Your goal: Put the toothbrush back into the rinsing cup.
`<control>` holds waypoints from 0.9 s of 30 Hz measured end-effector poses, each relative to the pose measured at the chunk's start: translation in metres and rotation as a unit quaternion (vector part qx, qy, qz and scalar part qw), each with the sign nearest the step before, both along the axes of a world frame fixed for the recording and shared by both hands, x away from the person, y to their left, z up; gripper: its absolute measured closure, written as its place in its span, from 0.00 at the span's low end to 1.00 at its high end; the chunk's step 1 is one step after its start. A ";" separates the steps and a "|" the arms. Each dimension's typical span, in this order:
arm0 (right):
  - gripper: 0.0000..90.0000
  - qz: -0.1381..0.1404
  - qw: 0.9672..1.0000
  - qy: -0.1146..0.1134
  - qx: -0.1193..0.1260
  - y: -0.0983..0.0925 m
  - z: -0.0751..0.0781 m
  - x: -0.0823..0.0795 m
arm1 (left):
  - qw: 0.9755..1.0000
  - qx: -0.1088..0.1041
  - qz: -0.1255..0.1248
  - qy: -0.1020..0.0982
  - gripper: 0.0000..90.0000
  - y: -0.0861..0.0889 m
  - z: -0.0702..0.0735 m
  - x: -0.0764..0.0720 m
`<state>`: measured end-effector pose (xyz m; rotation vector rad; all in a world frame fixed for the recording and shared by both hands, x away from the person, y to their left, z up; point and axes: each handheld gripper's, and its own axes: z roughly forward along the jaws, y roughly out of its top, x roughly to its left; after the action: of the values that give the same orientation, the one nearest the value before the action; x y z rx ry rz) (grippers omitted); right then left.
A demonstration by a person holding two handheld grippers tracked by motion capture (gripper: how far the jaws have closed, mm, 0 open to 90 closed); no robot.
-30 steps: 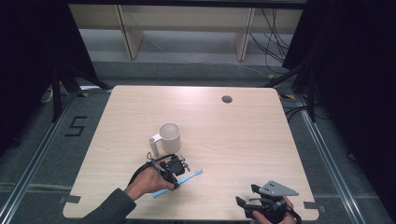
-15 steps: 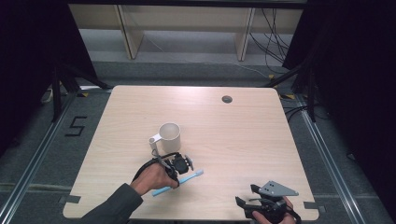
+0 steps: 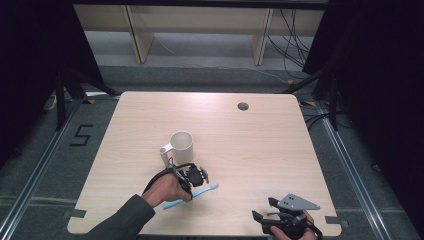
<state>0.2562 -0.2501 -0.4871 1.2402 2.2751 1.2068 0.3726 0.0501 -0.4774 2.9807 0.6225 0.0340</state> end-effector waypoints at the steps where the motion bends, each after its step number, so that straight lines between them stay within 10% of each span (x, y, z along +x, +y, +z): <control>1: 0.28 0.000 1.000 -0.001 0.001 0.000 0.000 0.000 | 1.000 0.001 -0.004 -0.001 0.87 0.000 0.000 0.000; 17: 0.28 -0.002 1.000 0.000 0.003 -0.001 0.000 0.000 | 0.998 -0.062 0.013 -0.026 0.87 0.015 0.019 0.001; 27: 0.28 -0.008 1.000 -0.008 0.005 -0.002 -0.001 0.001 | 0.988 -0.131 0.012 -0.079 0.87 0.022 0.036 -0.008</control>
<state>0.2575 -0.2521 -0.4879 1.2443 2.2458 1.2215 0.3645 0.0724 -0.4410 2.6858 0.5939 0.1736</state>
